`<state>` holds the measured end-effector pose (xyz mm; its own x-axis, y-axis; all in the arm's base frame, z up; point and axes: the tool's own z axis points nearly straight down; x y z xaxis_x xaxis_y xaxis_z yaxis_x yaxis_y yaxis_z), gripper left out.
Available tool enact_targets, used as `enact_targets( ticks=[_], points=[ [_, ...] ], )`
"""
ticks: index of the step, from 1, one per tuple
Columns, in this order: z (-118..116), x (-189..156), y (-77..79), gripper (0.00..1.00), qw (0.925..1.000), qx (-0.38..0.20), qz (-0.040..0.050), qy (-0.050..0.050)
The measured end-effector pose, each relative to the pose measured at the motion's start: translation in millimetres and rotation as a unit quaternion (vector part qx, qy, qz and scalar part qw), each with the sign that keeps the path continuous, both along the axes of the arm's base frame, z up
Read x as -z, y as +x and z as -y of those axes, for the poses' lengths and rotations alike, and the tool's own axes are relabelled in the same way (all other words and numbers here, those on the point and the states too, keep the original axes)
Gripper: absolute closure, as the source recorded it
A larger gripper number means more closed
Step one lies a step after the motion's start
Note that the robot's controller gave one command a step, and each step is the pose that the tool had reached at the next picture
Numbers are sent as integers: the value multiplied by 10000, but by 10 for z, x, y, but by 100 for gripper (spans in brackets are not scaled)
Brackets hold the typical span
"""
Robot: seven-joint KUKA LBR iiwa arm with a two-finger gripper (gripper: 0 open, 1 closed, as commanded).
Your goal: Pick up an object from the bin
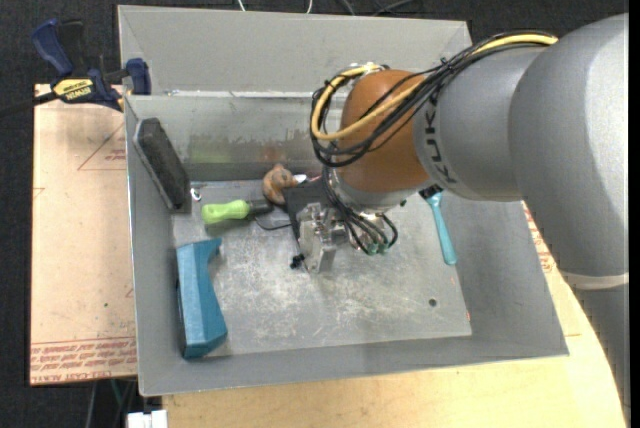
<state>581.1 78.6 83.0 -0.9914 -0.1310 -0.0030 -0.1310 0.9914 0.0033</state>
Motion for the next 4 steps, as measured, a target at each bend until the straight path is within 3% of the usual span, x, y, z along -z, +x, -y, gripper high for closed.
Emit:
enact_targets(
  ticks=[1,2,3,4],
  points=[
    [0,-1,1,100,10000,0,1,-1],
    [-124,-704,263,100,10000,28,3,6],
    [-63,-961,85,0,10000,86,-47,-3],
    [-63,-961,85,0,10000,85,-47,-4]
  ],
)
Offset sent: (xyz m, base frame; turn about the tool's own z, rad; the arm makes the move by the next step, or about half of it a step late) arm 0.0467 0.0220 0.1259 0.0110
